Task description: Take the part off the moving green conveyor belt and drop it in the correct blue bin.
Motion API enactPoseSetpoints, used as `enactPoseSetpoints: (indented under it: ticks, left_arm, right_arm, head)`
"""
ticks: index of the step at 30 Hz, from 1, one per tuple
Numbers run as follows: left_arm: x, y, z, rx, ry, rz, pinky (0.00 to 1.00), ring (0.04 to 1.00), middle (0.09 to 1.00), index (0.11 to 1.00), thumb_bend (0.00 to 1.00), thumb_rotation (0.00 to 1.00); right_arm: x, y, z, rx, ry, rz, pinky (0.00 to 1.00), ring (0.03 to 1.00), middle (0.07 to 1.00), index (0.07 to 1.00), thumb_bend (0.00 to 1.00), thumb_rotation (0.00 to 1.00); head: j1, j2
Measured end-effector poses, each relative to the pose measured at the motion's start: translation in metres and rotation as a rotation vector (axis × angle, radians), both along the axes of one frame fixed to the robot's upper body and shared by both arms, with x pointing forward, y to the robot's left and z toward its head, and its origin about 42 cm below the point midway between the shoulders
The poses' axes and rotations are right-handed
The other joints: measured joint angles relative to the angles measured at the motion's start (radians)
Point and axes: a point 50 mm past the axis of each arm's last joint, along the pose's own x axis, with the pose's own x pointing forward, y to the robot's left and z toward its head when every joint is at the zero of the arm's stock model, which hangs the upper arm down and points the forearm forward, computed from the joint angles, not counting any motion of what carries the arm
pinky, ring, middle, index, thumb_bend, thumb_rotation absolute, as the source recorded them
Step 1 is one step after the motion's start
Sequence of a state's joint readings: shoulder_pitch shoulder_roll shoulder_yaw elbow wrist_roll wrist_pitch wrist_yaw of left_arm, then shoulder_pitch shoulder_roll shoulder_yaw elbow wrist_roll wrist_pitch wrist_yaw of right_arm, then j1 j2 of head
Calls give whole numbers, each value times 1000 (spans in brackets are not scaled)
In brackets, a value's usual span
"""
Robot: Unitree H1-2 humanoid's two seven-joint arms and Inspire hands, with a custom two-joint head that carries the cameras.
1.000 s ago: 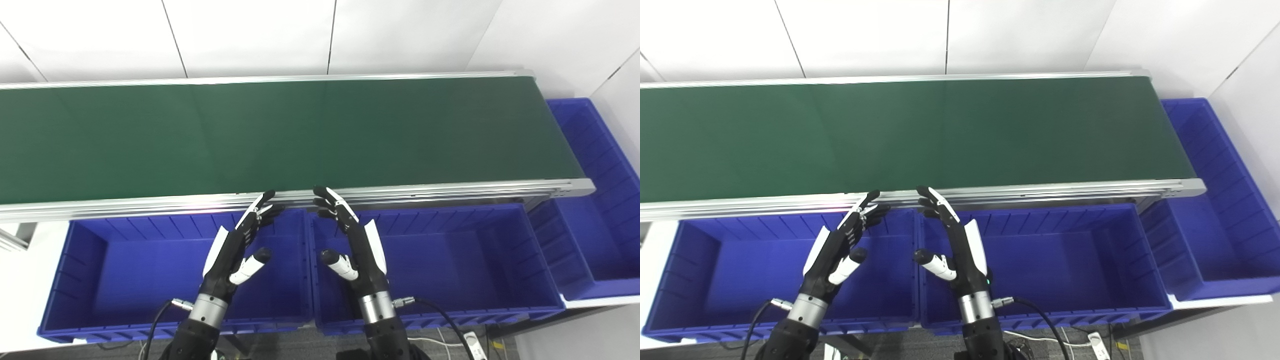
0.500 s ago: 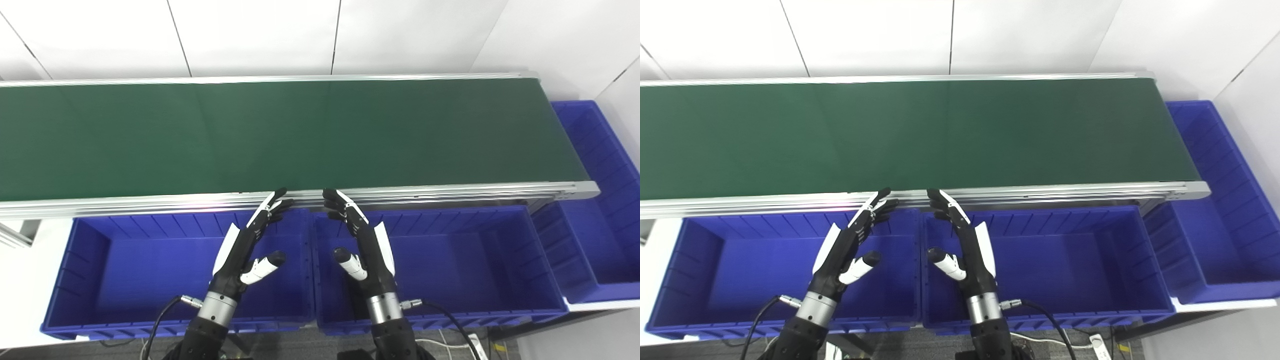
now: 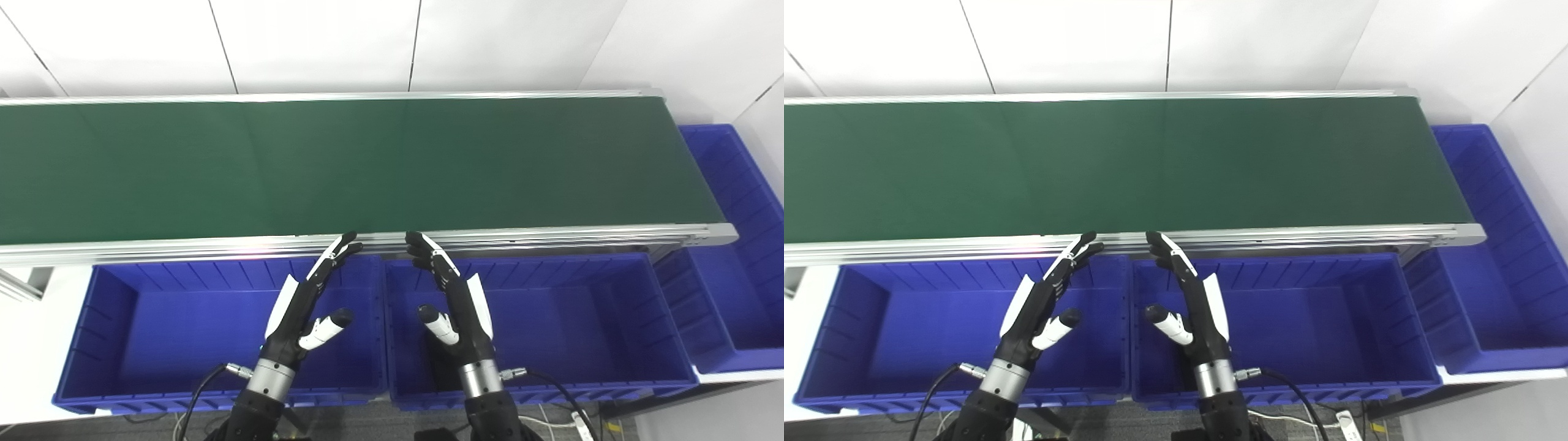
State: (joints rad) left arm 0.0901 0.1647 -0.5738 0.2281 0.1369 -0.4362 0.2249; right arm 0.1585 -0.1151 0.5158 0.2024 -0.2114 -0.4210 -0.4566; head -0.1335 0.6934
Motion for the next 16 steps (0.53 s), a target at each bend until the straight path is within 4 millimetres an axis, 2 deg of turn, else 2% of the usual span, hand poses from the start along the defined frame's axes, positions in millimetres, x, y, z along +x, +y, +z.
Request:
enactPoseSetpoints:
  ticks: [10, 16]
  left_arm:
    - [-2, -3, 2, 4, -14, 5, 925, 952, 947, 918, 908, 1000]
    - [-4, -3, 1, 12, -24, 19, 942, 974, 970, 925, 909, 1000]
  right_arm:
    - [-2, -2, -2, -29, -1, 12, 946, 965, 949, 927, 992, 1000]
    - [-5, -3, -3, -42, -1, 13, 956, 978, 967, 947, 988, 1000]
  head:
    - [0, 2]
    - [-3, 2]
